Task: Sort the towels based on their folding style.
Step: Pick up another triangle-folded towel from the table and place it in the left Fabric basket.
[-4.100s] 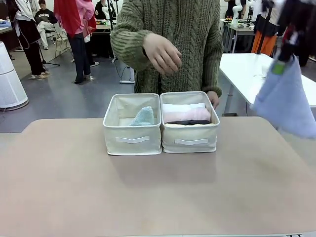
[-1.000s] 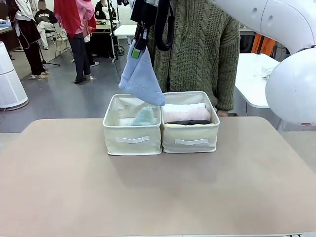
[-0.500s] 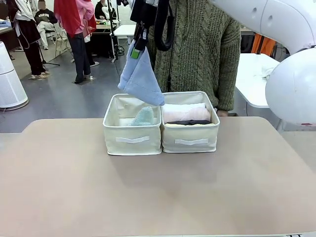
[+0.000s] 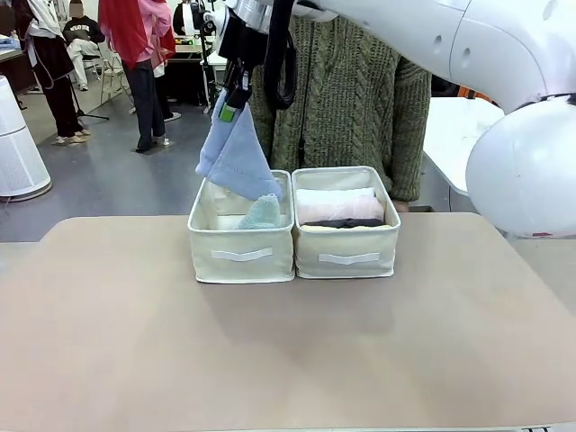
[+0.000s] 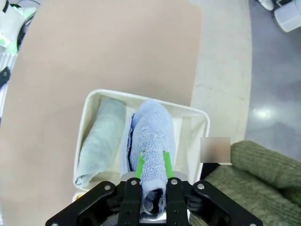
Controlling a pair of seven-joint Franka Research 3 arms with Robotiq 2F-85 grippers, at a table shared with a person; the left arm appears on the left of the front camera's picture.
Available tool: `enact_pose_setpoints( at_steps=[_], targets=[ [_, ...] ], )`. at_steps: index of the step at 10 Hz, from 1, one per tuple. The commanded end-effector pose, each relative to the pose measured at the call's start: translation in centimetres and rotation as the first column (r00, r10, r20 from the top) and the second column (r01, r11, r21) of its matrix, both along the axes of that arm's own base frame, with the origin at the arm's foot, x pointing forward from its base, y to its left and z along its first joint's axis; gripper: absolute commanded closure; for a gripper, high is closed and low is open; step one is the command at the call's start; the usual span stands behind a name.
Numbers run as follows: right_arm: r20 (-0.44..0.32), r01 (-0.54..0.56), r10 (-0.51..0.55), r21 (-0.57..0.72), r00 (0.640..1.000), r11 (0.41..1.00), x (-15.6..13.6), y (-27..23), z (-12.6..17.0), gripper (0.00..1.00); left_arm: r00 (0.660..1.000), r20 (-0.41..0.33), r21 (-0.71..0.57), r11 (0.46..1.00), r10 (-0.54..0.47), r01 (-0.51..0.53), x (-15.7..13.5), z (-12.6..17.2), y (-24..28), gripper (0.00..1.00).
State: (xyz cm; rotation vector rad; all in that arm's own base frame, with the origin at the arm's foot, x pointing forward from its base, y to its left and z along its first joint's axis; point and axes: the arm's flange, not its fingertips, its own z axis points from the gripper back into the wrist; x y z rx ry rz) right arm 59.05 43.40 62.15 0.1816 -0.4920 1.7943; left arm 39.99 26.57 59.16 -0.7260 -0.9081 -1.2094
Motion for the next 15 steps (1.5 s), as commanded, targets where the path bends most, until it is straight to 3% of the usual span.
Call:
enact_pose_setpoints(
  at_steps=[1,15],
  targets=[
    [-0.013,-0.011,0.011,-0.007,1.000,1.000,1.2,0.3,-0.4,0.85,1.000,-0.011,-0.011,1.000,0.014,-0.014,-0.2,0.2,-0.1,0.00],
    [-0.165,-0.110,0.094,-0.091,0.982,0.990,5.5,5.4,-8.6,0.85,1.000,-0.011,-0.011,1.000,0.014,-0.014,-0.2,0.2,-0.1,0.00]
  ],
)
